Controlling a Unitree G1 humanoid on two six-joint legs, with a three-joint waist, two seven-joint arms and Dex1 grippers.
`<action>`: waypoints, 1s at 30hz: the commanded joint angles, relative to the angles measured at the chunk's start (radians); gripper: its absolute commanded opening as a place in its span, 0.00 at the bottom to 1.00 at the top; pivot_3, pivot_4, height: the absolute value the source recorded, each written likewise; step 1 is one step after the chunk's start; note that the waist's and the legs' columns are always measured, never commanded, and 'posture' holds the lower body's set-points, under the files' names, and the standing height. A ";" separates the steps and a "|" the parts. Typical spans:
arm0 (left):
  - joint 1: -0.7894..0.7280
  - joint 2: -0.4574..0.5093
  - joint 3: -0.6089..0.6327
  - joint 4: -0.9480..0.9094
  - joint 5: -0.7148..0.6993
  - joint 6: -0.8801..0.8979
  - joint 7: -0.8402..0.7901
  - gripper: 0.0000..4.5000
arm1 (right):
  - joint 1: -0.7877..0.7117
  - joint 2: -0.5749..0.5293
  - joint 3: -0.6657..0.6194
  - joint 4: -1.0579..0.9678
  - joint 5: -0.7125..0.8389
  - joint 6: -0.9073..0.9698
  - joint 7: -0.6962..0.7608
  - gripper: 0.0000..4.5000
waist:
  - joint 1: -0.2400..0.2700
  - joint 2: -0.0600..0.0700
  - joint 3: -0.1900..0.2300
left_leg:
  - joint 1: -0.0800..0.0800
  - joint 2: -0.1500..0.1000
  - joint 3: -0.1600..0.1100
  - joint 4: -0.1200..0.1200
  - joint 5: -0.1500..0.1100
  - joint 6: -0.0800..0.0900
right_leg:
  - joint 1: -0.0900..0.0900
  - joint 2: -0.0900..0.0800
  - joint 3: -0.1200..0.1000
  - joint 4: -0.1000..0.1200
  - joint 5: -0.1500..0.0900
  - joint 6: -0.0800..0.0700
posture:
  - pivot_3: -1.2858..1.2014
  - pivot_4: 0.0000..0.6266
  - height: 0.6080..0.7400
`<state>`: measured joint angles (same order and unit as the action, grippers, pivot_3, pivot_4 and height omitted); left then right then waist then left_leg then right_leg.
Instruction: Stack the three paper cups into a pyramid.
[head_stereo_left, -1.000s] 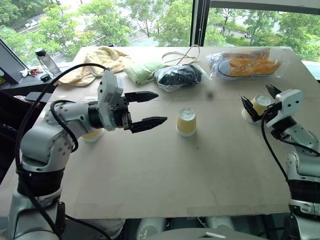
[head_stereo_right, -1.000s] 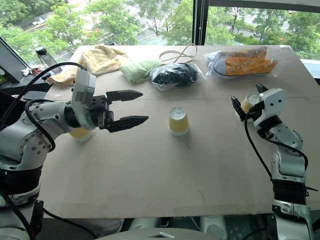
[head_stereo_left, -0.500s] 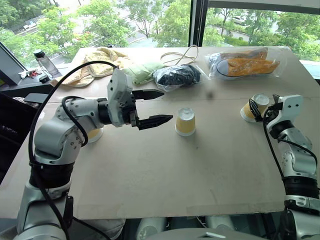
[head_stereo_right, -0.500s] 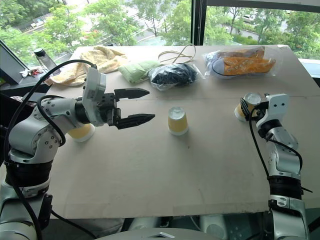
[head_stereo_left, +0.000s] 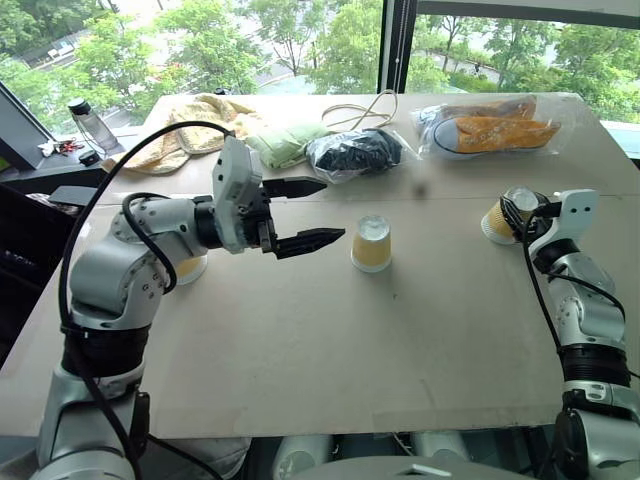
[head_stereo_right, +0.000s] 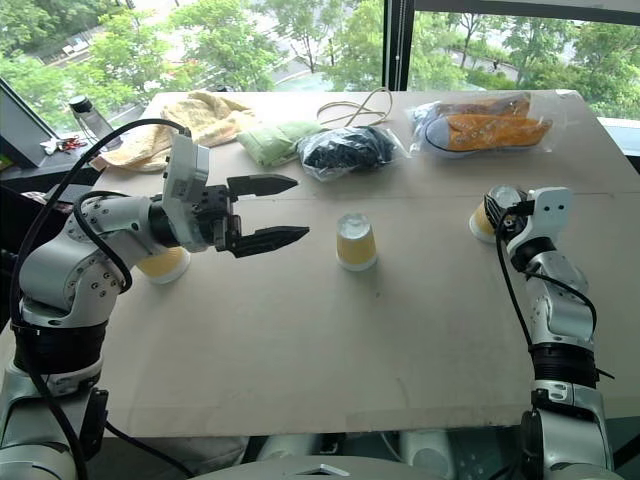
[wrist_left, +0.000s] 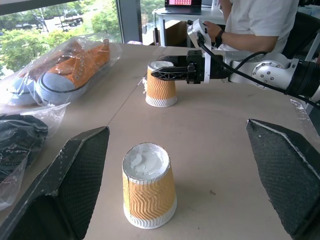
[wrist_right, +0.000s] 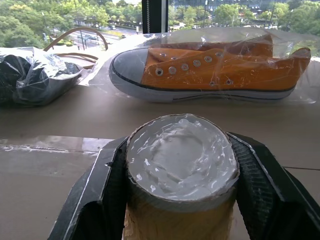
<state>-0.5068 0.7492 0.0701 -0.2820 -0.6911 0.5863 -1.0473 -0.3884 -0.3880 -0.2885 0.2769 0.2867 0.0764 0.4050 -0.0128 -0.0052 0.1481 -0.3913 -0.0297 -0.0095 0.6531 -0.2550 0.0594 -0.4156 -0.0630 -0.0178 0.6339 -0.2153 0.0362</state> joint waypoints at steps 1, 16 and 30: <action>-0.004 0.015 0.038 -0.001 -0.004 -0.021 -0.016 1.00 | 0.015 -0.027 0.029 -0.134 0.031 0.028 0.065 0.48 | 0.000 0.000 0.000 | 0.000 0.000 0.000 0.000 0.000 0.000 | 0.000 0.000 0.000 0.000 0.000 0.000 | 0.52 0.24 1.00; 0.167 0.089 0.064 -0.033 0.032 -0.058 -0.064 1.00 | 0.131 -0.065 0.281 -0.505 0.127 0.276 0.284 0.48 | -0.001 -0.001 0.001 | 0.000 0.002 0.000 0.000 0.000 0.000 | 0.000 -0.001 0.000 0.000 0.000 0.000 | 0.52 0.24 1.00; 0.230 0.095 0.084 -0.082 0.015 -0.048 -0.040 1.00 | 0.091 -0.001 0.349 -0.405 0.021 0.170 0.272 0.48 | 0.005 -0.004 0.003 | 0.000 0.002 -0.001 0.000 0.000 0.000 | -0.001 -0.002 0.000 0.000 0.000 0.000 | 0.52 0.24 1.00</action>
<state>-0.2723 0.8314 0.1162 -0.3258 -0.6627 0.5446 -1.0884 -0.2858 -0.3878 0.0727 -0.1191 0.3076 0.2599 0.6703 -0.0082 -0.0095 0.1509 -0.3911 -0.0280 -0.0101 0.6535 -0.2552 0.0593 -0.4162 -0.0648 -0.0181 0.6340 -0.2154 0.0360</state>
